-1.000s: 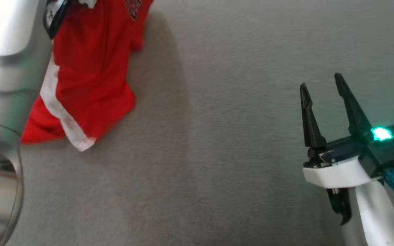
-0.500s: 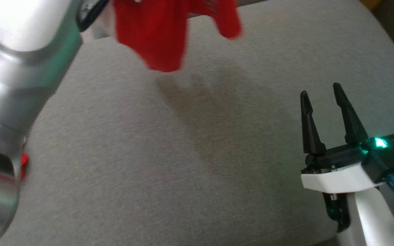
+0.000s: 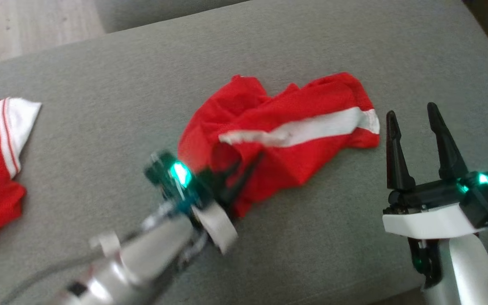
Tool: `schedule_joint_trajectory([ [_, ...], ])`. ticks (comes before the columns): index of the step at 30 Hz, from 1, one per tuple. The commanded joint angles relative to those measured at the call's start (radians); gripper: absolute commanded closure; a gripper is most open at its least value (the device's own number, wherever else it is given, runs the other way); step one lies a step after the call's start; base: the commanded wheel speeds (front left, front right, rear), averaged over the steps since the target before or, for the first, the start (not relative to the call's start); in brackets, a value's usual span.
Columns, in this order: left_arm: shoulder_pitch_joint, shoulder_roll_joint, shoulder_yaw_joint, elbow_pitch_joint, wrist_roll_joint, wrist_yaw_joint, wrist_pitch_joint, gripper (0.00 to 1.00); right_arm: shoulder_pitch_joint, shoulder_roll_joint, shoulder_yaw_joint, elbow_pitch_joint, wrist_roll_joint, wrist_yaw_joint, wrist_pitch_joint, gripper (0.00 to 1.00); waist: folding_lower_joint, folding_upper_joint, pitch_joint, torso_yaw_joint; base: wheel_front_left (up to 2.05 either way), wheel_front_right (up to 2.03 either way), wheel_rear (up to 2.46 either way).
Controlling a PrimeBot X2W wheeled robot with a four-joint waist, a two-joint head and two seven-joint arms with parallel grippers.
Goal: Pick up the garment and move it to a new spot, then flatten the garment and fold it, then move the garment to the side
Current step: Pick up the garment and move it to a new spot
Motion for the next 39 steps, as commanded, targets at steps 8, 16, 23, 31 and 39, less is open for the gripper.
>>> schedule_joint_trajectory([
  [8, 0.227, -0.058, 0.183, -0.137, 0.146, 0.073, -0.012, 0.0, 0.058, 0.003, 0.001, 0.028, -0.045, 0.007, -0.001, 0.0, -0.0001, -0.0001, -0.103, 0.128, 0.0, 0.0, 0.0],
  [16, 0.508, -0.06, 0.417, -0.281, 0.161, 0.162, -0.012, 0.0, 0.154, 0.004, -0.012, 0.094, -0.033, 0.007, -0.001, 0.0, -0.0001, -0.0001, -0.234, 0.219, 0.0, 0.0, 0.0],
  [23, 0.744, -0.044, 0.668, -0.447, 0.253, 0.306, -0.012, 0.0, 0.221, 0.004, -0.006, 0.117, -0.005, 0.007, -0.001, 0.0, -0.0001, -0.0001, -0.312, 0.262, 0.0, 0.0, 0.0],
  [31, 0.925, -0.1, 0.823, -0.576, 0.311, 0.287, -0.012, 0.0, 0.282, 0.004, -0.003, 0.126, 0.002, 0.007, -0.001, 0.0, -0.0001, -0.0001, -0.357, 0.293, 0.0, 0.0, 0.0],
  [39, 0.951, -0.142, 0.888, -0.59, 0.384, 0.223, -0.012, 0.0, 0.287, 0.004, 0.015, 0.133, 0.006, 0.007, -0.001, 0.0, -0.0001, -0.0001, -0.357, 0.296, 0.0, 0.0, 0.0],
])
